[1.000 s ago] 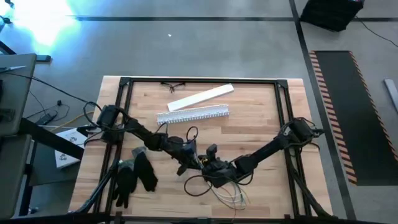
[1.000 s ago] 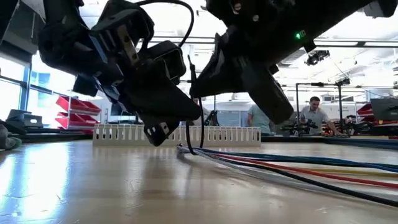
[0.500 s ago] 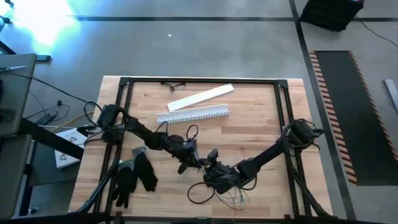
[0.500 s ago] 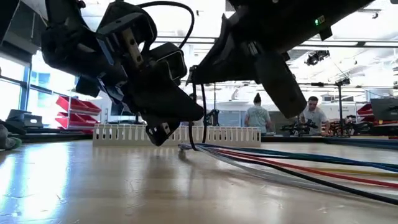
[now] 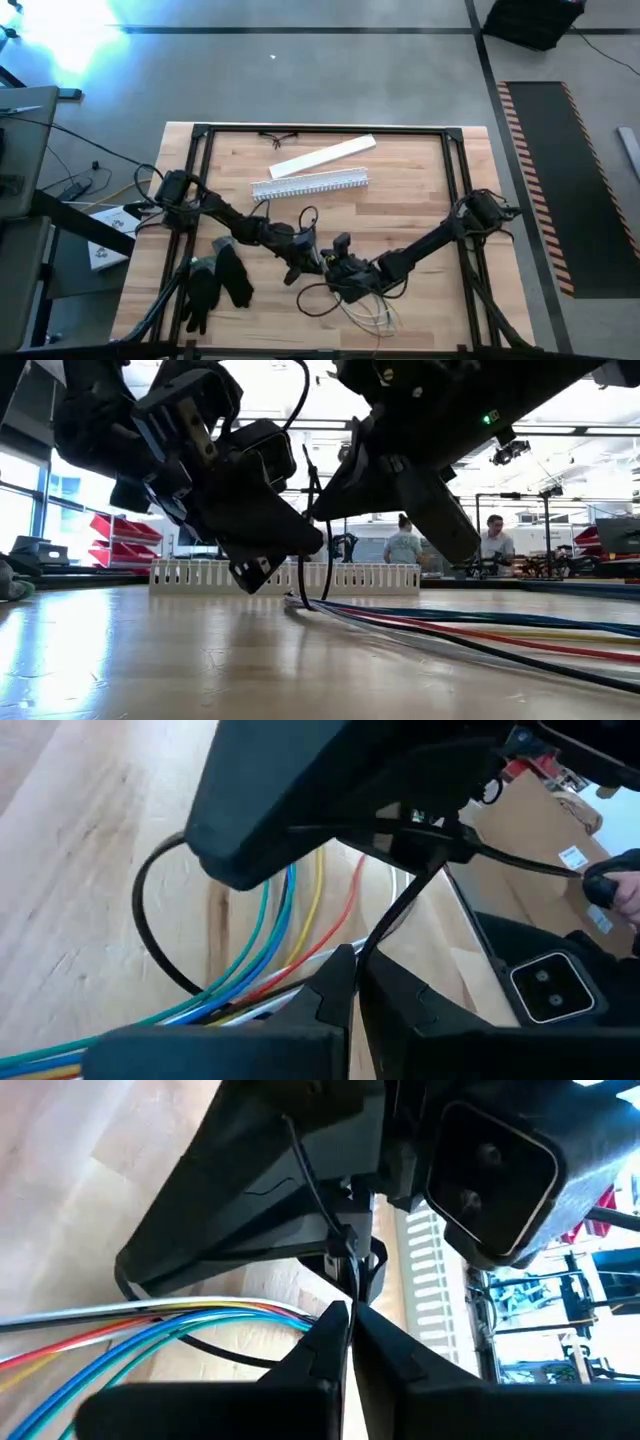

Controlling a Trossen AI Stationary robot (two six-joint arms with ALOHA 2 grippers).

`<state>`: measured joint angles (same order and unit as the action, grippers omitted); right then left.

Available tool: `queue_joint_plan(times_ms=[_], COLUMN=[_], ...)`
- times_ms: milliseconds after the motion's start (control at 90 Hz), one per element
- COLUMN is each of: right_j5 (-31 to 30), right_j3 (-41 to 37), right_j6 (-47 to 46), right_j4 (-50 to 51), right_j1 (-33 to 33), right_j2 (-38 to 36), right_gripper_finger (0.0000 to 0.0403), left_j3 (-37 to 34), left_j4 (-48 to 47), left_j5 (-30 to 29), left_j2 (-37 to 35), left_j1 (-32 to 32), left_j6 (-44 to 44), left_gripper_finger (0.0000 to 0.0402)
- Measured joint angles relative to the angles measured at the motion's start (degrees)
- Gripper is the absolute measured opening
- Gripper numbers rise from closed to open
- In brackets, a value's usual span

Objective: Ziptie cables
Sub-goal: Wrap the black zip tie on the cable

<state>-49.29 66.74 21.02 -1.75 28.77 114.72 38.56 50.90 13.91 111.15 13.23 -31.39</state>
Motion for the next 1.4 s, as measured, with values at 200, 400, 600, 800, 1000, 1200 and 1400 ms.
queue_joint_plan(times_ms=[200,400,600,800,1000,1200,1400], right_j5=[0.01,0.01,0.01,0.05,0.12,0.32,1.33], right_j3=[-0.02,-0.04,-0.07,-0.07,-0.07,-0.07,-0.07], right_j6=[-1.34,-1.70,-1.92,-2.77,-2.97,-3.00,-3.00], right_j4=[1.28,1.75,1.79,1.97,1.98,1.96,2.16], right_j1=[0.04,0.04,0.04,0.04,0.04,0.04,0.04], right_j2=[0.00,0.00,0.00,0.00,0.00,0.00,0.00], right_gripper_finger=[0.0000,0.0000,0.0000,0.0000,0.0000,0.0000,0.0000], left_j3=[-0.04,-0.06,-0.90,-1.77,-1.81,-1.81,-1.81], left_j4=[0.04,-0.76,-1.35,0.29,2.87,5.74,5.74], left_j5=[1.90,2.58,0.42,-5.69,-5.88,-6.14,-7.60], left_j2=[-0.58,-2.99,-3.43,-3.43,-3.43,-3.43,-3.43], left_j1=[0.43,1.41,1.36,1.96,2.63,2.99,2.99], left_j6=[0.21,1.13,1.44,1.79,4.48,5.11,4.75], left_gripper_finger=[0.0047,0.0067,0.0069,0.0063,0.0041,0.0037,0.0037])
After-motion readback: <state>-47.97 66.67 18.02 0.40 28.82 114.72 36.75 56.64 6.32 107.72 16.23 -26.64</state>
